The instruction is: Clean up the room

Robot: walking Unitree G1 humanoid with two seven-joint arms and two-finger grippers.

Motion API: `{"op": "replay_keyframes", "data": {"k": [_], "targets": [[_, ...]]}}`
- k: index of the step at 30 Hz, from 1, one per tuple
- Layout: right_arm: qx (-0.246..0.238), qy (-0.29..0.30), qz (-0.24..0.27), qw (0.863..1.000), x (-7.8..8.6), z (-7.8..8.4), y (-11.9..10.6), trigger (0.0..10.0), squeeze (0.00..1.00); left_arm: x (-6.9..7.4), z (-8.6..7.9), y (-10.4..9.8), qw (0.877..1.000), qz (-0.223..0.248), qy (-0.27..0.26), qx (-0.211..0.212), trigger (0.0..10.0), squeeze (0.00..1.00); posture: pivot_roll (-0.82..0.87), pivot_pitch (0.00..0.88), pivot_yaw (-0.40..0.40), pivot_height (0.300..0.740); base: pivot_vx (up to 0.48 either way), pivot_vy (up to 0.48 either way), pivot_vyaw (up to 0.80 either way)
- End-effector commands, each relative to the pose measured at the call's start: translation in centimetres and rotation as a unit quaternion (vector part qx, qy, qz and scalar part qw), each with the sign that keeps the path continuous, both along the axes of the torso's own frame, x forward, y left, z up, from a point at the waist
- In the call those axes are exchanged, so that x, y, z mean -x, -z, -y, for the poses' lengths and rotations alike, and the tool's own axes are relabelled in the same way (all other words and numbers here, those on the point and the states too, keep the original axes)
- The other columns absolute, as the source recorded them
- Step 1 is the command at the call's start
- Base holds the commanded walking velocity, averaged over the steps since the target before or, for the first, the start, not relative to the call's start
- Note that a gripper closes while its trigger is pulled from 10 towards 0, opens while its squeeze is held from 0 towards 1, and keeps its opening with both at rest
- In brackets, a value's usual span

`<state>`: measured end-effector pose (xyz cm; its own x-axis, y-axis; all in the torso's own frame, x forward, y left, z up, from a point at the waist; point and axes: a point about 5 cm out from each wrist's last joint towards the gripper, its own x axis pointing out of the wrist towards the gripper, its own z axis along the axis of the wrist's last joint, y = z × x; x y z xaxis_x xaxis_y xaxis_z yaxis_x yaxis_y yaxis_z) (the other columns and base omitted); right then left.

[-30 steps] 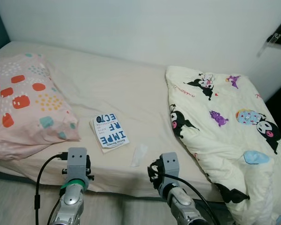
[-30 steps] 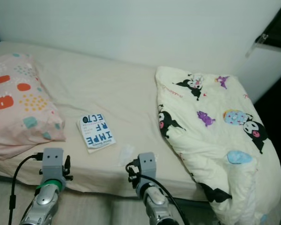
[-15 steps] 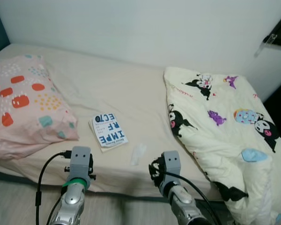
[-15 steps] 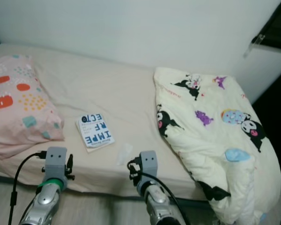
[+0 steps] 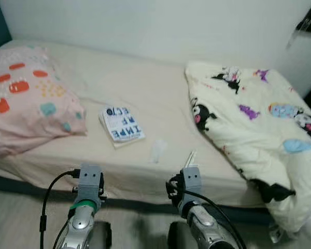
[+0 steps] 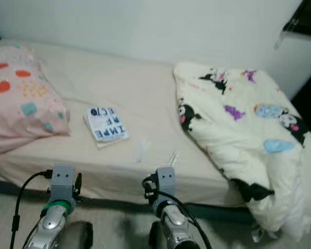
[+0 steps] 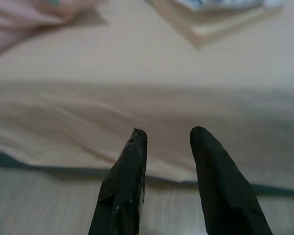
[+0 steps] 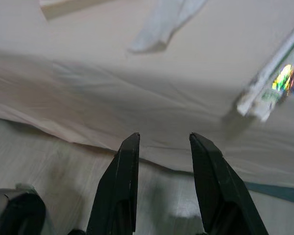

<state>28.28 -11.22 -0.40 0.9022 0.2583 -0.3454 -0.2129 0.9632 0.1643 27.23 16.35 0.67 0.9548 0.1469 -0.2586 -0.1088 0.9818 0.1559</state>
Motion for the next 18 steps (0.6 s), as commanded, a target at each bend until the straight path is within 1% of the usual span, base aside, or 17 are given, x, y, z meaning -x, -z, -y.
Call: {"op": "replay_keyframes", "data": {"k": [1, 2, 3, 4, 5, 6, 8, 9, 10, 11, 12, 13, 15, 16, 18], "targets": [[-0.013, 0.011, 0.025, 1.000, -0.8, 0.2, -1.0, 10.0, 0.00, 0.3, 0.1, 0.3, 1.000, -0.006, 0.005, -0.003, 10.0, 0.00, 0.07, 0.000, -0.053, 0.585, 0.000, 0.000, 0.00], [-0.013, 0.011, 0.025, 1.000, -0.8, 0.2, -1.0, 10.0, 0.00, 0.3, 0.1, 0.3, 1.000, -0.006, 0.005, -0.003, 10.0, 0.00, 0.07, 0.000, -0.053, 0.585, 0.000, 0.000, 0.00], [-0.020, 0.010, 0.038, 0.999, -1.2, 0.0, -1.5, 10.0, 0.00, 0.5, 0.0, 0.4, 1.000, -0.006, 0.001, -0.002, 10.0, 0.00, 0.07, 0.000, -0.056, 0.585, 0.000, 0.000, 0.00], [-0.020, 0.010, 0.038, 0.999, -1.2, 0.0, -1.5, 10.0, 0.00, 0.5, 0.0, 0.4, 1.000, -0.006, 0.001, -0.002, 10.0, 0.00, 0.07, 0.000, -0.056, 0.585, 0.000, 0.000, 0.00], [-0.031, 0.012, 0.050, 0.998, -1.7, -0.2, -2.1, 10.0, 0.00, 0.6, -0.1, 0.4, 1.000, -0.006, 0.000, -0.003, 10.0, 0.00, 0.07, 0.008, -0.059, 0.585, 0.000, 0.000, 0.00], [-0.031, 0.012, 0.050, 0.998, -1.7, -0.2, -2.1, 10.0, 0.00, 0.6, -0.1, 0.4, 1.000, -0.006, 0.000, -0.003, 10.0, 0.00, 0.07, 0.008, -0.059, 0.585, 0.000, 0.000, 0.00], [-0.046, 0.012, 0.072, 0.996, -2.6, -0.6, -3.2, 10.0, 0.00, 0.9, -0.2, 0.5, 1.000, -0.006, -0.001, -0.003, 10.0, 0.00, 0.06, 0.029, -0.066, 0.585, 0.000, 0.000, 0.00], [-0.055, 0.010, 0.084, 0.995, -3.2, -0.9, -4.0, 10.0, 0.64, 1.2, -0.3, 0.6, 1.000, -0.006, -0.002, -0.004, 10.0, 0.00, 0.06, 0.034, -0.069, 0.585, 0.000, 0.000, 0.00], [-0.060, 0.008, 0.091, 0.994, -3.5, -1.1, -4.4, 10.0, 0.64, 1.3, -0.4, 0.7, 1.000, -0.006, -0.003, -0.004, 10.0, 0.00, 0.06, 0.040, -0.073, 0.585, 0.000, 0.000, 0.00], [-0.066, 0.006, 0.096, 0.993, -3.8, -1.3, -4.8, 10.0, 1.00, 1.6, -0.4, 0.8, 1.000, -0.007, -0.004, -0.006, 10.0, 0.00, 0.06, 0.044, -0.076, 0.585, 0.000, 0.000, 0.00], [-0.066, 0.006, 0.096, 0.993, -3.8, -1.3, -4.8, 10.0, 1.00, 1.6, -0.4, 0.8, 1.000, -0.007, -0.004, -0.006, 10.0, 0.00, 0.06, 0.044, -0.076, 0.585, 0.000, 0.000, 0.00], [-0.058, 0.001, 0.099, 0.993, -4.3, -1.4, -5.3, 10.0, 1.00, 2.3, -0.4, 1.1, 1.000, -0.010, -0.008, -0.008, 10.0, 0.00, 0.07, 0.064, -0.085, 0.585, 0.000, 0.000, 0.00], [-0.041, 0.005, 0.101, 0.994, -4.8, -1.4, -5.7, 10.0, 1.00, 3.0, -0.4, 1.4, 1.000, -0.012, -0.012, -0.008, 10.0, 0.00, 0.07, 0.081, -0.094, 0.585, 0.000, 0.000, 0.00], [-0.041, 0.005, 0.101, 0.994, -4.8, -1.4, -5.7, 10.0, 1.00, 3.0, -0.4, 1.4, 1.000, -0.012, -0.012, -0.008, 10.0, 0.00, 0.07, 0.081, -0.094, 0.585, 0.000, 0.000, 0.00], [-0.031, 0.018, 0.110, 0.993, -5.3, -1.2, -6.3, 10.0, 1.00, 3.7, -0.4, 1.5, 1.000, -0.011, -0.012, -0.009, 10.0, 0.00, 0.08, 0.104, -0.103, 0.585, 0.000, 0.000, 0.00]]}}
